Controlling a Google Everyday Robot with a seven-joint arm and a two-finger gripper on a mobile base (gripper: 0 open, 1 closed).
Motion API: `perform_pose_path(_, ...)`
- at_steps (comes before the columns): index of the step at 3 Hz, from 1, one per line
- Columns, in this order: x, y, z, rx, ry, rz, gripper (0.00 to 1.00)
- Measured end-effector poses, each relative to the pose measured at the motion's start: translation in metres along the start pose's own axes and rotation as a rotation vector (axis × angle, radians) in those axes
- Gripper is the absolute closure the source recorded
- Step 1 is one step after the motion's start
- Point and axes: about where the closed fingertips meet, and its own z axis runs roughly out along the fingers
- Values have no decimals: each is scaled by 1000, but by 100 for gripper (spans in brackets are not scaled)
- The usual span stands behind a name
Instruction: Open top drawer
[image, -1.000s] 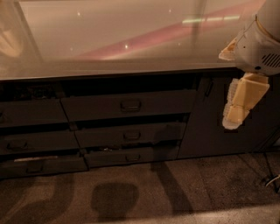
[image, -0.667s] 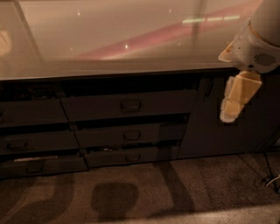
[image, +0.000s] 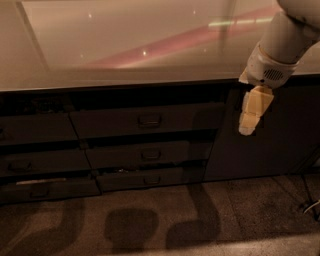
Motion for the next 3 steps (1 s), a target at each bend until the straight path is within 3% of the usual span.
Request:
perform_pose_path(2, -2, -5, 8, -15, -22, -10, 0)
perform_pose_path(3, -8, 1, 18, -121, -130, -103, 0)
